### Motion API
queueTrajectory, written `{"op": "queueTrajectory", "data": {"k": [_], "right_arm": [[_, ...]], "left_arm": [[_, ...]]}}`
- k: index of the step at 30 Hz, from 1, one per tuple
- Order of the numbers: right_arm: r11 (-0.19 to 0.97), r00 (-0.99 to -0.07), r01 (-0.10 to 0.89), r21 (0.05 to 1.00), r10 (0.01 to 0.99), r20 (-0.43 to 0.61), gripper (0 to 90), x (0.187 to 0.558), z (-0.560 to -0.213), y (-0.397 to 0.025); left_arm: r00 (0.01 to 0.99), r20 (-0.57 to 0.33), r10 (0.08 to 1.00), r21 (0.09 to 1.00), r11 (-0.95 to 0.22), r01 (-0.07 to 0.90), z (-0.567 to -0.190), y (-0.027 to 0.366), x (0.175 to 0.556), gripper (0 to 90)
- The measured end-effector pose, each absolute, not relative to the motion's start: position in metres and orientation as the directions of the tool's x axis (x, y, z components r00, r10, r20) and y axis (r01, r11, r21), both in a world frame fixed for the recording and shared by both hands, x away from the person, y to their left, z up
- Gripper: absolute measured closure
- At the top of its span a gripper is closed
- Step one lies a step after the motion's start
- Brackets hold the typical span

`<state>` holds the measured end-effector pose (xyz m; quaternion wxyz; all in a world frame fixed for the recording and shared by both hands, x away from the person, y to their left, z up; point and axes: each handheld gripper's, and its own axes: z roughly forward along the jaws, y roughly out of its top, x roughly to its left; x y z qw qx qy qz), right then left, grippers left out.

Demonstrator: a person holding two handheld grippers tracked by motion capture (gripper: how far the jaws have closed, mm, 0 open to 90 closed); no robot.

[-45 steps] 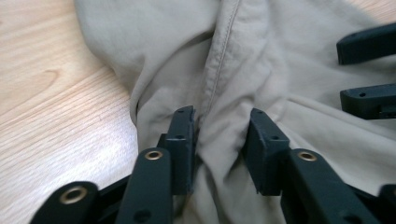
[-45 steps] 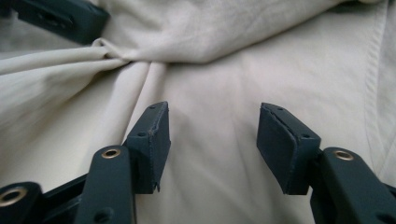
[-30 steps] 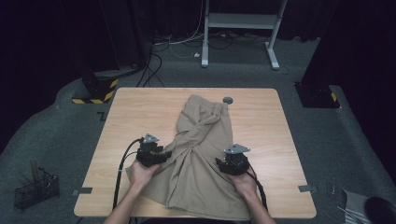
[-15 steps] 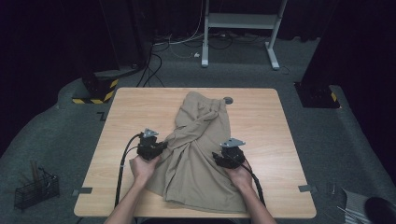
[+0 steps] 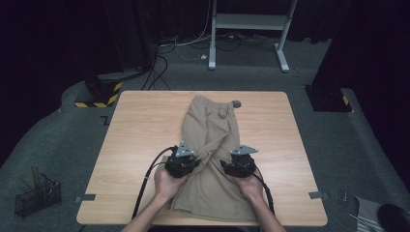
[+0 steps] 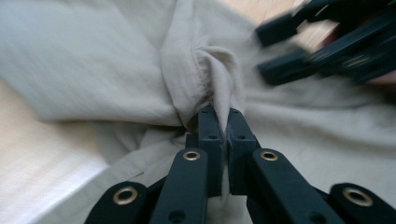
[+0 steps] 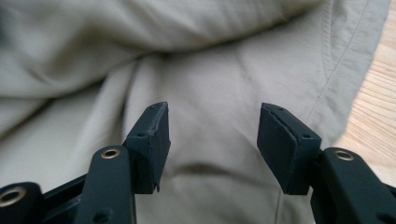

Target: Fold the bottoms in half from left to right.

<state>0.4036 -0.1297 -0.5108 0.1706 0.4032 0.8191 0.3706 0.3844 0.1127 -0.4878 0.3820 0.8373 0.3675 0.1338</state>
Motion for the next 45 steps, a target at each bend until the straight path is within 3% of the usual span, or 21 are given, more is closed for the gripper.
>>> {"op": "queueTrajectory", "data": {"k": [5,11,17,23,27,30,33,38,45], "right_arm": [[0.432,-0.626,0.551,0.714,0.780,0.012,43.4,0.390,-0.517,-0.138],[0.437,-0.623,0.536,0.723,0.782,-0.011,44.1,0.402,-0.522,-0.129],[0.431,-0.619,0.532,0.729,0.785,-0.013,44.1,0.431,-0.523,-0.113],[0.426,-0.616,0.531,0.733,0.788,-0.011,44.0,0.431,-0.524,-0.112],[0.429,-0.619,0.527,0.733,0.785,-0.015,43.8,0.431,-0.524,-0.111],[0.429,-0.620,0.526,0.734,0.784,-0.014,43.8,0.429,-0.524,-0.112],[0.419,-0.610,0.537,0.732,0.793,-0.006,44.0,0.427,-0.523,-0.115],[0.399,-0.610,0.526,0.751,0.792,0.006,44.1,0.413,-0.516,-0.124],[0.409,-0.634,0.495,0.767,0.773,-0.003,43.6,0.382,-0.507,-0.136]], "left_arm": [[0.674,-0.018,0.739,0.691,-0.478,0.542,-0.508,0.104,0.393,87.5],[0.636,0.026,0.771,0.690,-0.474,0.546,-0.511,0.109,0.415,87.9],[0.582,-0.044,0.812,0.687,-0.399,0.608,-0.503,0.127,0.441,88.0],[0.649,-0.037,0.760,0.755,-0.404,0.516,-0.467,0.117,0.411,87.9],[0.705,-0.027,0.709,0.748,-0.454,0.485,-0.462,0.093,0.405,86.2],[0.730,0.000,0.683,0.696,-0.525,0.490,-0.477,0.079,0.408,80.9],[0.714,-0.051,0.699,0.679,-0.499,0.538,-0.490,0.083,0.412,75.0],[0.706,-0.053,0.707,0.744,-0.444,0.500,-0.475,0.100,0.392,50.5],[0.639,-0.034,0.768,0.770,-0.387,0.506,-0.473,0.136,0.363,39.1]]}}
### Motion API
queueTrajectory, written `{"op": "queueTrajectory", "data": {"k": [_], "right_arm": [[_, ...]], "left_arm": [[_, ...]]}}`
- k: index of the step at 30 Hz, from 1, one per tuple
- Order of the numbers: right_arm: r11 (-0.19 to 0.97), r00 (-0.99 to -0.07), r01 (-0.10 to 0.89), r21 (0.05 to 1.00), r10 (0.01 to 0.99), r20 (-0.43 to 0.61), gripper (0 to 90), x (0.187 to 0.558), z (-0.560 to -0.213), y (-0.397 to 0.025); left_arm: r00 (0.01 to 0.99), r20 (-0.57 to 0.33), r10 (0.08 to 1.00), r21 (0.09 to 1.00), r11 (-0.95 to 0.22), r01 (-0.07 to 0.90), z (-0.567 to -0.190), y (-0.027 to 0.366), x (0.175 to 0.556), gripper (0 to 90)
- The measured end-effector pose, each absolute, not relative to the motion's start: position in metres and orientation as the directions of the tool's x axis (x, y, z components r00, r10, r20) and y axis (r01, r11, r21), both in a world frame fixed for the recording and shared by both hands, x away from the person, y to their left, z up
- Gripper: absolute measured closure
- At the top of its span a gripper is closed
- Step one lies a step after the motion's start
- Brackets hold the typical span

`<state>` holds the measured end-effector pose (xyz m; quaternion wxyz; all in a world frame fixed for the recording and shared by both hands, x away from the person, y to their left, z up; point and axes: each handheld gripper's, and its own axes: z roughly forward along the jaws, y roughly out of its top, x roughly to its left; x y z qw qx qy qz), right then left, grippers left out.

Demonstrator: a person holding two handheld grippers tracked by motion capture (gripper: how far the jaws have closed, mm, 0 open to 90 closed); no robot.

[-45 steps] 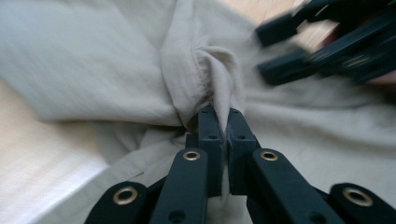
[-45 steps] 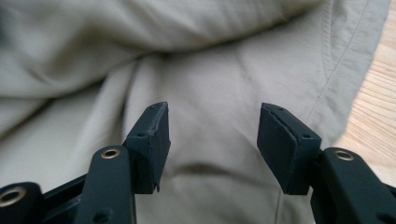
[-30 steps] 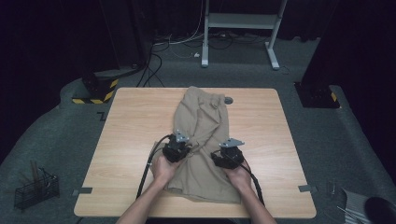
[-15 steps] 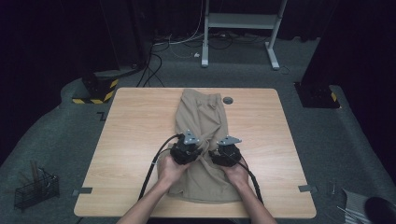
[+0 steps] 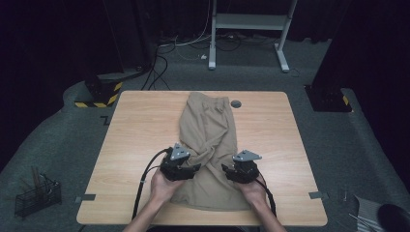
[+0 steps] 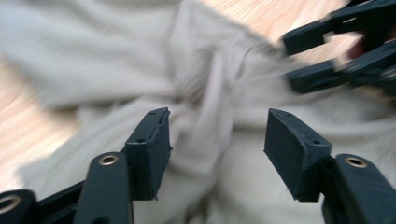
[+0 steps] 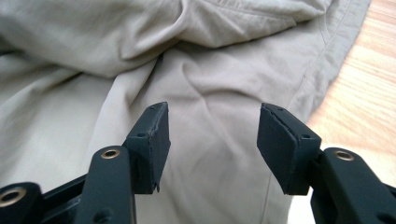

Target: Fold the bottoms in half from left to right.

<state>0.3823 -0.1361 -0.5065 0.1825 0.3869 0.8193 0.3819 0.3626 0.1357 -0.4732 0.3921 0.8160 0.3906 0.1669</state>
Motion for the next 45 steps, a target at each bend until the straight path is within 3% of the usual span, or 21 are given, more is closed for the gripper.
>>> {"op": "queueTrajectory", "data": {"k": [9,22,31,37,45], "right_arm": [[0.438,-0.630,0.526,0.729,0.777,-0.012,43.8,0.386,-0.523,-0.133],[0.405,-0.584,0.549,0.731,0.811,-0.011,43.5,0.436,-0.523,-0.117],[0.361,-0.571,0.566,0.741,0.820,0.037,43.8,0.421,-0.523,-0.127],[0.362,-0.568,0.562,0.743,0.822,0.029,44.2,0.409,-0.523,-0.137],[0.392,-0.586,0.550,0.737,0.810,0.006,44.4,0.402,-0.523,-0.136]], "left_arm": [[0.573,0.115,0.812,0.679,-0.485,0.551,-0.513,0.140,0.367,40.9],[0.493,0.008,0.870,0.697,-0.359,0.621,-0.518,0.160,0.423,36.9],[0.523,-0.073,0.849,0.766,-0.288,0.574,-0.489,0.182,0.395,36.9],[0.442,-0.114,0.890,0.767,-0.204,0.609,-0.485,0.208,0.399,36.9],[0.332,-0.093,0.939,0.699,-0.176,0.693,-0.510,0.217,0.432,41.3]]}}
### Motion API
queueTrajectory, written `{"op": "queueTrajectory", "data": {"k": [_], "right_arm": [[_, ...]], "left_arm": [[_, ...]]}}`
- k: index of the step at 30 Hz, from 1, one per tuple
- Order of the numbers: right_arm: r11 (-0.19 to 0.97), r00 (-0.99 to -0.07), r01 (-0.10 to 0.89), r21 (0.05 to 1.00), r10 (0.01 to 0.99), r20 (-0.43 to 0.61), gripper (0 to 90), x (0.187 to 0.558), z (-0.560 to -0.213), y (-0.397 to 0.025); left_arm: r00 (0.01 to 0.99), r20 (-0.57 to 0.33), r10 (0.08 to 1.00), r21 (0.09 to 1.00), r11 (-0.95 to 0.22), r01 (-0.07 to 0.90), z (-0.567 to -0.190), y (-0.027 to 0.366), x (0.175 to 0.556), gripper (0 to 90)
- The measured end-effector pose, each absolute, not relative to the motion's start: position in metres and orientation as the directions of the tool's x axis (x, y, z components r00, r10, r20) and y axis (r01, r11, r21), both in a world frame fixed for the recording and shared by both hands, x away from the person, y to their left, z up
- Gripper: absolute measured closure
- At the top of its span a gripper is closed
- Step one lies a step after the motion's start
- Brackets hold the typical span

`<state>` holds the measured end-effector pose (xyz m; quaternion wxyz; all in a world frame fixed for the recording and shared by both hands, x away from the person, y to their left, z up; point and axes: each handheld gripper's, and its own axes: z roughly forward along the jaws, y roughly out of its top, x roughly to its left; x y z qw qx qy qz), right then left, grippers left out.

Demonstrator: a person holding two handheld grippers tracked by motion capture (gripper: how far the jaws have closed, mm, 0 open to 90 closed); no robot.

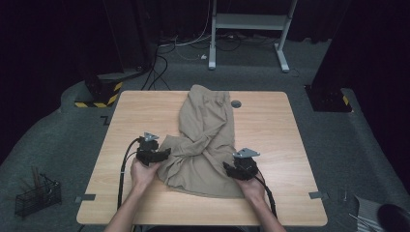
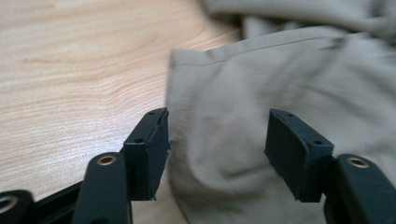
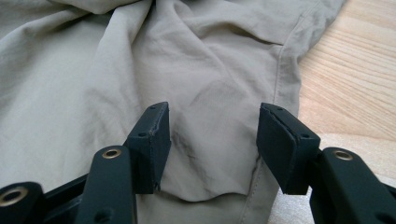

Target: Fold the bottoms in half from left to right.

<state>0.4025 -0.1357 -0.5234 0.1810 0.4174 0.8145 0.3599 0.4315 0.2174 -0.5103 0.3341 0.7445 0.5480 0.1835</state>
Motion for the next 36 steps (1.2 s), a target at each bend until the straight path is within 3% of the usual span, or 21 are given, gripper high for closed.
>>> {"op": "queueTrajectory", "data": {"k": [6,12,19,24,29,36], "right_arm": [[0.399,-0.587,0.546,0.736,0.809,-0.003,44.5,0.402,-0.524,-0.136],[0.404,-0.588,0.545,0.734,0.809,-0.008,44.5,0.402,-0.524,-0.135],[0.404,-0.588,0.545,0.734,0.809,-0.008,44.5,0.402,-0.524,-0.135],[0.397,-0.586,0.548,0.737,0.810,-0.001,44.3,0.402,-0.523,-0.136],[0.390,-0.593,0.541,0.745,0.805,0.009,44.0,0.395,-0.521,-0.137],[0.428,-0.618,0.531,0.731,0.786,-0.011,44.0,0.380,-0.520,-0.139]], "left_arm": [[0.334,-0.053,0.941,0.701,-0.203,0.684,-0.517,0.213,0.434,52.6],[0.360,-0.126,0.925,0.686,-0.181,0.705,-0.516,0.219,0.434,87.1],[0.462,-0.184,0.867,0.818,-0.126,0.562,-0.476,0.218,0.405,88.4],[0.607,-0.138,0.783,0.855,-0.215,0.472,-0.456,0.194,0.376,88.4],[0.683,-0.111,0.722,0.831,-0.309,0.462,-0.472,0.164,0.363,88.4],[0.693,-0.102,0.714,0.760,-0.393,0.517,-0.509,0.143,0.367,88.2]]}}
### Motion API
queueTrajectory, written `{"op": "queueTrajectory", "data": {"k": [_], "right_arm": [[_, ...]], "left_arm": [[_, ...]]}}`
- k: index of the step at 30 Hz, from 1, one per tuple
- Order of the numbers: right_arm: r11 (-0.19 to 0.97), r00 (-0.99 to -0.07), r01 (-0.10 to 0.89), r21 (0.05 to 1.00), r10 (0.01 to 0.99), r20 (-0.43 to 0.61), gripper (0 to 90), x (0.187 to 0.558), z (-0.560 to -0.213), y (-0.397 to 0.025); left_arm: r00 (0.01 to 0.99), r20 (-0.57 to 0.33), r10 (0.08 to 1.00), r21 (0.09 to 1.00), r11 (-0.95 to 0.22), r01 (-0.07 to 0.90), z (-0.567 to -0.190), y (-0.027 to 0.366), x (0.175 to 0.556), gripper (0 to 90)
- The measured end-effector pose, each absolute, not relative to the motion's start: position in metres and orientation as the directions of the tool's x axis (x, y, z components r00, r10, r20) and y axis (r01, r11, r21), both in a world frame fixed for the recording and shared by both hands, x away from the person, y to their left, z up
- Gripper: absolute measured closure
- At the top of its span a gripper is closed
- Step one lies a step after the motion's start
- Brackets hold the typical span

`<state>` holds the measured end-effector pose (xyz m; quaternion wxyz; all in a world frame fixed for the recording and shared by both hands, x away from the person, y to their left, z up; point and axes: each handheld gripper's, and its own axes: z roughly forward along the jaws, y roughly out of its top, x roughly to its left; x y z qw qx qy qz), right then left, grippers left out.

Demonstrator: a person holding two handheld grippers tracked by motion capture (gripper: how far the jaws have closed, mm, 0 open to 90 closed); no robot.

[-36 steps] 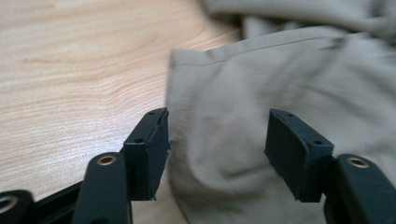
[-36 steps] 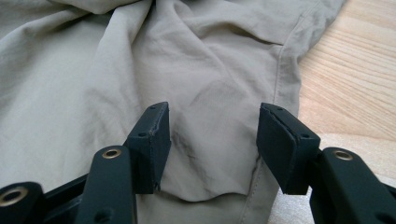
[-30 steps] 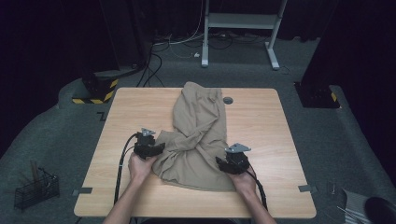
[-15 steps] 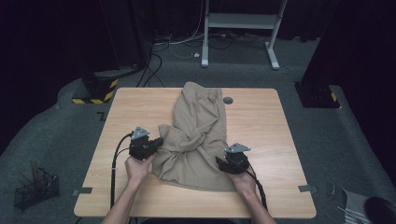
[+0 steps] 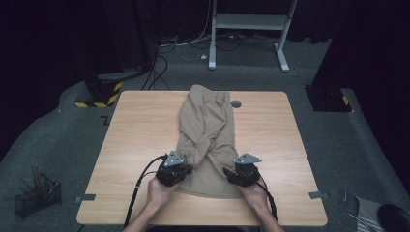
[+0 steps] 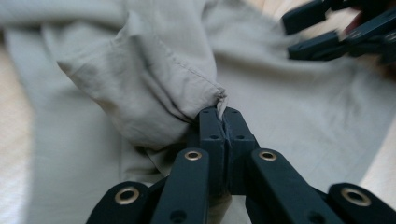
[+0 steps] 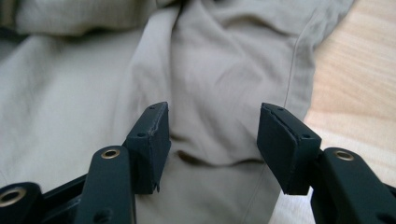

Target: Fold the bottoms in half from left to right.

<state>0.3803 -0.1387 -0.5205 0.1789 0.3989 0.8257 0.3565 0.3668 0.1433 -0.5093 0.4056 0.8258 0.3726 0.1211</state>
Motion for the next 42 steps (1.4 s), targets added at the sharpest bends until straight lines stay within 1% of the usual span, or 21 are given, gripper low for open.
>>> {"op": "queueTrajectory", "data": {"k": [3,5,7,10,12,15,19,22,25,29,30,31,34,36,38,40,42], "right_arm": [[0.440,-0.620,0.526,0.728,0.784,-0.026,44.1,0.381,-0.522,-0.138],[0.443,-0.623,0.528,0.724,0.782,-0.025,43.9,0.386,-0.522,-0.136],[0.441,-0.624,0.524,0.728,0.781,-0.024,43.9,0.391,-0.523,-0.134],[0.440,-0.626,0.515,0.735,0.780,-0.028,44.1,0.402,-0.524,-0.132],[0.436,-0.622,0.522,0.734,0.783,-0.023,44.1,0.409,-0.523,-0.129],[0.428,-0.617,0.528,0.733,0.787,-0.015,44.3,0.414,-0.524,-0.127],[0.426,-0.614,0.527,0.735,0.789,-0.017,44.4,0.413,-0.524,-0.127],[0.426,-0.615,0.526,0.736,0.789,-0.018,44.4,0.413,-0.524,-0.127],[0.426,-0.613,0.528,0.735,0.790,-0.016,44.3,0.413,-0.524,-0.127],[0.427,-0.614,0.527,0.735,0.789,-0.017,44.4,0.412,-0.524,-0.128],[0.426,-0.614,0.528,0.735,0.789,-0.016,44.3,0.412,-0.524,-0.128],[0.425,-0.613,0.530,0.734,0.790,-0.015,44.4,0.411,-0.524,-0.128],[0.428,-0.611,0.535,0.729,0.792,-0.016,44.4,0.410,-0.523,-0.128],[0.424,-0.603,0.541,0.727,0.797,-0.016,44.1,0.409,-0.521,-0.128],[0.410,-0.598,0.538,0.737,0.801,-0.010,45.7,0.408,-0.518,-0.130],[0.392,-0.594,0.531,0.752,0.805,-0.001,46.5,0.407,-0.513,-0.132],[0.372,-0.596,0.517,0.771,0.803,0.012,47.3,0.406,-0.504,-0.134]], "left_arm": [[0.677,-0.103,0.729,0.739,-0.400,0.543,-0.518,0.142,0.375,88.3],[0.664,-0.125,0.737,0.738,-0.379,0.558,-0.521,0.143,0.382,88.3],[0.656,-0.100,0.748,0.735,-0.389,0.555,-0.520,0.143,0.389,88.4],[0.632,-0.103,0.768,0.726,-0.377,0.575,-0.518,0.147,0.403,88.4],[0.621,-0.131,0.773,0.732,-0.348,0.587,-0.515,0.149,0.407,88.4],[0.658,-0.139,0.740,0.768,-0.339,0.543,-0.504,0.144,0.397,88.4],[0.732,-0.133,0.668,0.814,-0.348,0.465,-0.486,0.123,0.375,88.4],[0.792,-0.096,0.603,0.811,-0.414,0.414,-0.484,0.098,0.363,88.3],[0.813,-0.077,0.577,0.775,-0.479,0.412,-0.498,0.079,0.363,88.2],[0.796,-0.100,0.597,0.739,-0.491,0.461,-0.515,0.075,0.370,87.9],[0.793,-0.105,0.600,0.741,-0.485,0.465,-0.515,0.077,0.370,86.9],[0.793,-0.107,0.600,0.743,-0.482,0.465,-0.513,0.079,0.369,83.9],[0.789,-0.080,0.609,0.768,-0.467,0.438,-0.499,0.087,0.361,70.4],[0.789,-0.067,0.611,0.778,-0.462,0.425,-0.490,0.092,0.357,59.1],[0.782,-0.045,0.622,0.796,-0.451,0.404,-0.478,0.102,0.351,51.8],[0.765,-0.044,0.643,0.809,-0.426,0.405,-0.471,0.113,0.350,48.3],[0.725,-0.045,0.687,0.819,-0.391,0.421,-0.464,0.129,0.353,45.8]]}}
